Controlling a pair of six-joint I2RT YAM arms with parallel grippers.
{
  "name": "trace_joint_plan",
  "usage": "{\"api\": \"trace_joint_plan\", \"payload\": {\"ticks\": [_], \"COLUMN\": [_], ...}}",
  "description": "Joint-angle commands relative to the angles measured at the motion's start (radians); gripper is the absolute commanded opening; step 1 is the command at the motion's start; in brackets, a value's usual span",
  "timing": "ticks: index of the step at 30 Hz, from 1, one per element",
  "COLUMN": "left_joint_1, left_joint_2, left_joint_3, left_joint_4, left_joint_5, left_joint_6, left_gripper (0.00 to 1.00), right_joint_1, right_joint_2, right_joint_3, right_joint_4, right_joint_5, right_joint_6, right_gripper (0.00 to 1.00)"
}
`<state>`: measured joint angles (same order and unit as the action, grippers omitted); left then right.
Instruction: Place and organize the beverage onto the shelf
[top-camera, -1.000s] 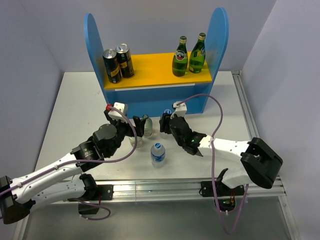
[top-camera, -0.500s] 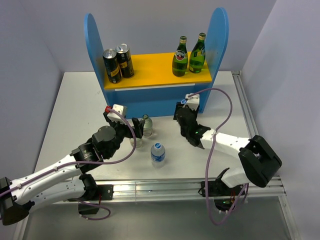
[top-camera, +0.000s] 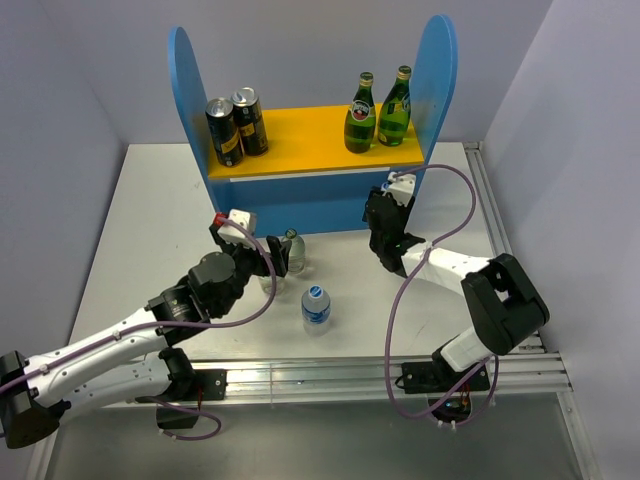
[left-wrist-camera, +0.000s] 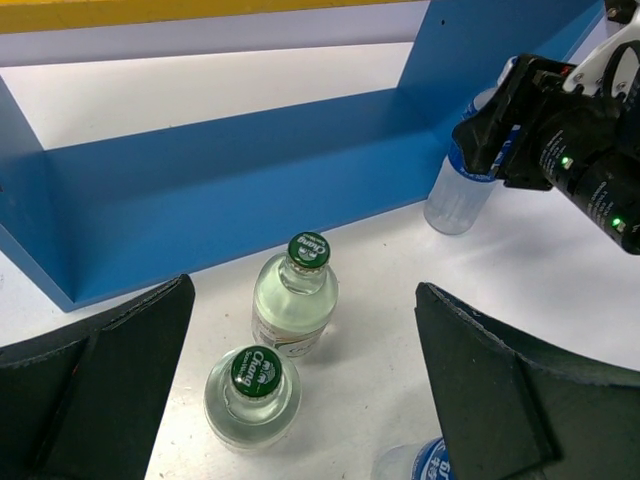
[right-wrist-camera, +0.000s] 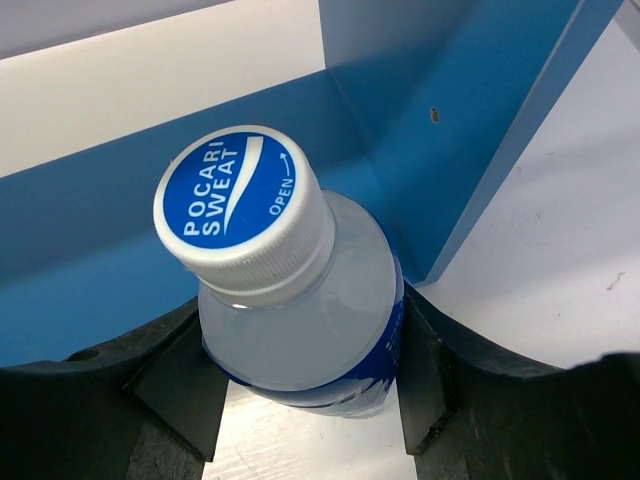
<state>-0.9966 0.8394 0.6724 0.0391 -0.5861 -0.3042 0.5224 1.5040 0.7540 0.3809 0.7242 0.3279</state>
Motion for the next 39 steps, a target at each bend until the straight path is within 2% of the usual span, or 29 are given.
{"api": "trace_joint_plan", "payload": {"ticks": [1,18,29,39], "left_joint_1": [-0.004,-0.004,-0.004,-0.004], "left_joint_2": [0.003,0.015,0.010,0.015], "left_joint_3": [-0.011,-0.034,-0.036,-0.034], "left_joint_4": [0.051,0.070,0.064,0.064], "left_joint_5": [-0.023,-0.031,-0.034,-0.026], "left_joint_6": [0.007,0.004,0.000,0.000], "left_gripper": [0.99,0.99,0.99,0.99], "right_joint_1": [-0.015,-0.015,-0.041,-0.050], "right_joint_2": [-0.062,-0.134,0.045,0.160], "right_joint_3": [0.096,0.085,0.172,0.148], "right_joint_4": [0.205,0.274,0.314,0.397], "right_joint_5": [0.011,0.024,0.043,0.072], "right_joint_6": [0.025,0.013,-0.001,0.034], "right_gripper": [0.00,0.00,0.00,0.00]}}
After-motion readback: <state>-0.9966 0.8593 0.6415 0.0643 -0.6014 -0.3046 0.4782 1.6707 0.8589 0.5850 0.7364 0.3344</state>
